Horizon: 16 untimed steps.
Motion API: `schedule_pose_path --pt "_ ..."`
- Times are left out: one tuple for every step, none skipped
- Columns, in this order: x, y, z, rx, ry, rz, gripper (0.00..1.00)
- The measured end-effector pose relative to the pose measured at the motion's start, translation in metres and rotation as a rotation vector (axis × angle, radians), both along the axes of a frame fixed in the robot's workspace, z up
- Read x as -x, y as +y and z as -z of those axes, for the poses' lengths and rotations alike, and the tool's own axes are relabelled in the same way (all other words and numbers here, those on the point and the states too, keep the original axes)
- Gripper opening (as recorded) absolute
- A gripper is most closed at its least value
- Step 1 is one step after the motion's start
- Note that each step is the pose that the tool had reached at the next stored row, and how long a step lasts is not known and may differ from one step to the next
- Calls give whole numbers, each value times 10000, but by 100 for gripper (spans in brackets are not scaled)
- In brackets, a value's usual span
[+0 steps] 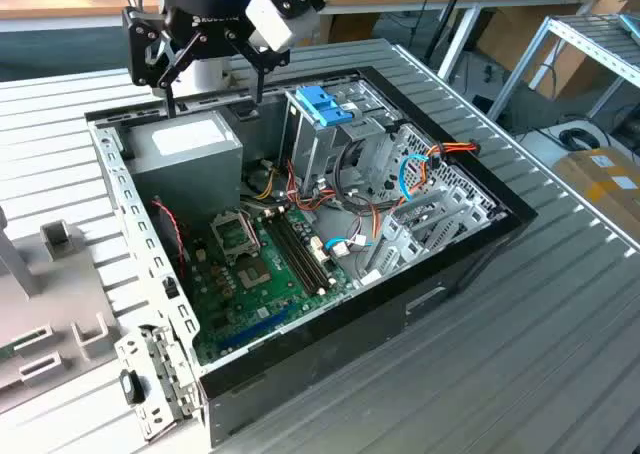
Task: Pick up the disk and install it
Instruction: 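Reach for the disk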
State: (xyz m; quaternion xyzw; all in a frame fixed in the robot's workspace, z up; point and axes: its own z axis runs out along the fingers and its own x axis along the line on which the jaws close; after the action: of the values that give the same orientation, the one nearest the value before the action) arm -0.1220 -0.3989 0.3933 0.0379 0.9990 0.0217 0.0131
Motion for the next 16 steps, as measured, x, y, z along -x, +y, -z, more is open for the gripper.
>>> schedule_pose_path --pt "0 0 0 0 0 0 99" --pt "0 0 0 0 0 -1 99" --pt "1 0 0 0 0 0 99" --pt "3 1 0 1 0 1 99" --pt "7 0 0 0 0 1 99" --pt "9 0 0 -1 -1 0 99" --pt "10 0 0 0 0 0 99" --pt "17 0 0 -1 0 2 99" --pt "22 0 0 -1 -1 0 99" --pt "26 0 0 0 -1 0 99" --pt "31 0 0 0 0 0 99" --pt "36 0 0 0 0 0 99" --pt "39 0 0 0 0 -1 99" --pt "41 0 0 0 0 -1 99" --pt "43 0 0 0 0 0 99" --pt "46 0 0 0 -1 0 99"
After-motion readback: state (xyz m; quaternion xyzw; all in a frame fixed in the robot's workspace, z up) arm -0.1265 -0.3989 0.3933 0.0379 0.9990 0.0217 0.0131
